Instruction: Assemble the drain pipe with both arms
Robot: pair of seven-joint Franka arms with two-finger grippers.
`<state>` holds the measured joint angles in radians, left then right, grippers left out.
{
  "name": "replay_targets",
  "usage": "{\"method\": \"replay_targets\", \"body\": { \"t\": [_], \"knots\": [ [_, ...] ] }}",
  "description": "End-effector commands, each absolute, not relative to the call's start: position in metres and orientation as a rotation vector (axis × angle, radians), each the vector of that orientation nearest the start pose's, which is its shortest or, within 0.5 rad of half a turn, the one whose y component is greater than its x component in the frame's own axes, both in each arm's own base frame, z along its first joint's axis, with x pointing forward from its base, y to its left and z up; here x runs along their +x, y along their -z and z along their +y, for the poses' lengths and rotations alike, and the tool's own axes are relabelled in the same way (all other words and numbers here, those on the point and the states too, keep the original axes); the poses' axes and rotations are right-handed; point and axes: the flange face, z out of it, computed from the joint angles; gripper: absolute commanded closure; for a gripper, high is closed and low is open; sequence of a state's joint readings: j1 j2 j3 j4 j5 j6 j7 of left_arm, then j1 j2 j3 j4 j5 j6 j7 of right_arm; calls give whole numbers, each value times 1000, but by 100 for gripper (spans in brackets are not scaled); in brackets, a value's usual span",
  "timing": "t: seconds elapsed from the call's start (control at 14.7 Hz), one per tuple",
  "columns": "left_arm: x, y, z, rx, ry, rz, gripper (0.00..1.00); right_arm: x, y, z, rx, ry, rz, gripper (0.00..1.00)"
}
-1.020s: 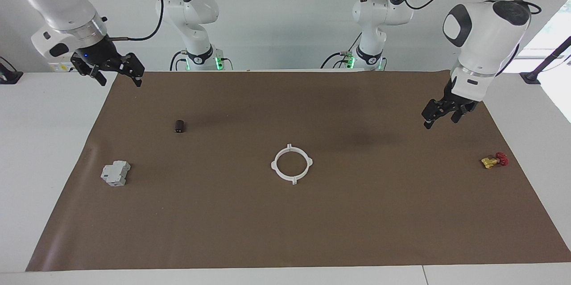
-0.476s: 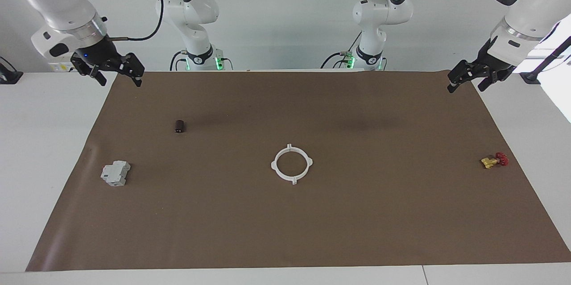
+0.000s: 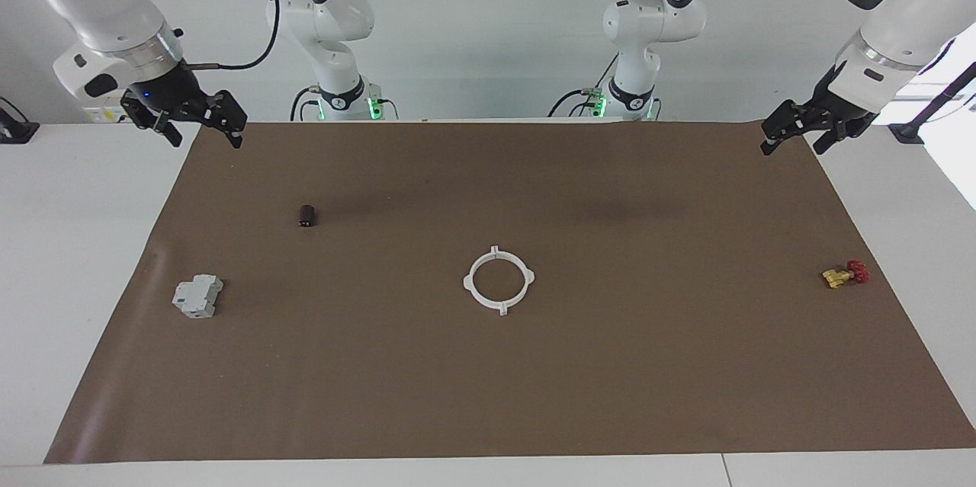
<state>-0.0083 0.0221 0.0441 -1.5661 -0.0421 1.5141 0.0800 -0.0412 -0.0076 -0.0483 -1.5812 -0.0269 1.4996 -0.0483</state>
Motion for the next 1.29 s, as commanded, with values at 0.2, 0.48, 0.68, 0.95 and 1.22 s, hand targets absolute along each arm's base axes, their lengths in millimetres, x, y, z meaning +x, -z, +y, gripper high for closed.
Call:
{"method": "replay_targets", "body": {
  "t": [0.2,0.48,0.68,0.95,1.22],
  "knots": [
    [536,-608,12,-3158,-93,102,0,539,-617,-54,-3153,-130,50,0],
    [528,-609,14,-3127,-66,118,0,539,-617,-54,-3153,-130,50,0],
    [530,-612,14,-3126,-40,118,0,539,-617,-54,-3153,-128,50,0],
    [538,-615,13,-3132,38,99,0,539,-617,-54,-3154,-131,50,0],
    [539,-614,13,-3134,45,99,0,539,-617,-54,-3153,-130,50,0]
  ]
}}
